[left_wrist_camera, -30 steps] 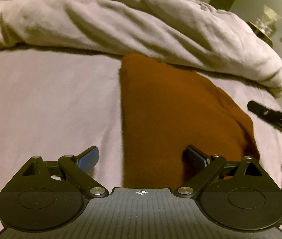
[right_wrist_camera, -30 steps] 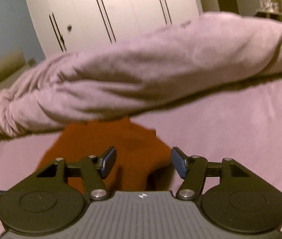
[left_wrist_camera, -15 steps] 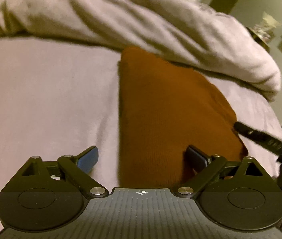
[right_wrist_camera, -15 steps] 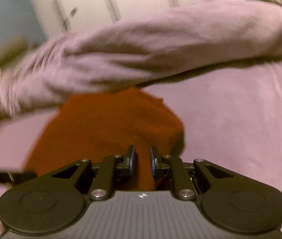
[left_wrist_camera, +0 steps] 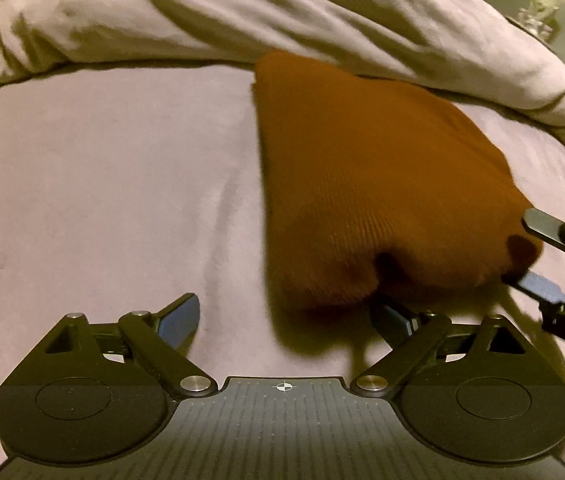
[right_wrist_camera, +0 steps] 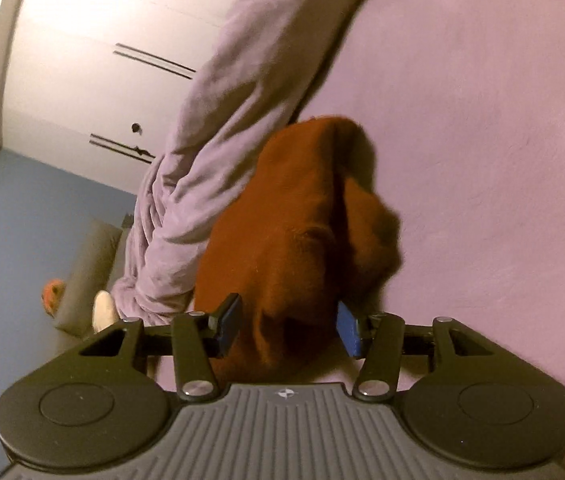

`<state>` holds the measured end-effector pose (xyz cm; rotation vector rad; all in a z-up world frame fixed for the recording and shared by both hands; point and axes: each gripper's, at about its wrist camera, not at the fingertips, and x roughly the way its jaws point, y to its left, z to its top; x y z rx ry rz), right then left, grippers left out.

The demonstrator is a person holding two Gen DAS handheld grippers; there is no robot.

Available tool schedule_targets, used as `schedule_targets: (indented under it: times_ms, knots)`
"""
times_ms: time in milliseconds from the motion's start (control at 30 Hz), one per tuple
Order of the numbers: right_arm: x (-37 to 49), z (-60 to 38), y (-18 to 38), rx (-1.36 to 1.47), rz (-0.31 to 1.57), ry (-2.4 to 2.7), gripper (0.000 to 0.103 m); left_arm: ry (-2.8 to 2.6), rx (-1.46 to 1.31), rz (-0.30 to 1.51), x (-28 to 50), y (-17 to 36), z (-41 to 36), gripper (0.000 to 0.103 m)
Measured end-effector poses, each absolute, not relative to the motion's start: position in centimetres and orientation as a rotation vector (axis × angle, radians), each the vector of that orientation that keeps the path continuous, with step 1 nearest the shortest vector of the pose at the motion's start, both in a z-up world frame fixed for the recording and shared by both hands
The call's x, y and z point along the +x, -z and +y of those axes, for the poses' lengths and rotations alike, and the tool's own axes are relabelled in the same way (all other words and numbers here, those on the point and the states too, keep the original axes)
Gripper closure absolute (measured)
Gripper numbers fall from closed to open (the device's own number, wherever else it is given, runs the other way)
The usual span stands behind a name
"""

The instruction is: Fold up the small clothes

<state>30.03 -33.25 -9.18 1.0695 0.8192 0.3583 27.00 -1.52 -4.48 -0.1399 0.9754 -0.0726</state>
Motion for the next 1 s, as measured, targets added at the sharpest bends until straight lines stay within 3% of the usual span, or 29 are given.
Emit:
schedule_targets:
  times_ms: [233, 433, 533, 567, 600, 800, 1000]
  knots:
    - [29.7, -33.1, 11.6, 1.309, 0.837, -0.395, 0.051, 0.043, -0.194, 0.967, 27.2, 4.7, -1.1, 0.007]
    - [30.1, -32.2, 11.3, 1.325, 0.784, -0.357, 0.052, 0.028, -0.209, 0.972, 27.5, 4.9, -0.3, 0.006]
    - [30.5, -32.3, 12.4, 1.381, 0.776, -0.306, 0.065, 0.019, -0.221, 0.982, 27.9, 5.2, -0.2, 0.006]
    - [30.6, -32.3, 12.4, 1.377, 0.775, -0.290, 0.076, 0.018, -0.212, 0.980, 28.0, 5.3, -0.3, 0.006]
    - [30.9, -32.3, 12.2, 1.357, 0.772, -0.281, 0.083, 0.018, -0.201, 0.978, 28.1, 5.3, -0.3, 0.006]
    - [30.5, -30.7, 4.1, 0.736, 0.549, -0.256, 0.087, 0.024, -0.194, 0.964, 27.6, 5.5, 0.0, 0.006]
    - [31.4, -31.6, 7.5, 0.618, 0.660, -0.175, 0.087, 0.046, -0.156, 0.964, 27.1, 5.7, 0.1, 0.005]
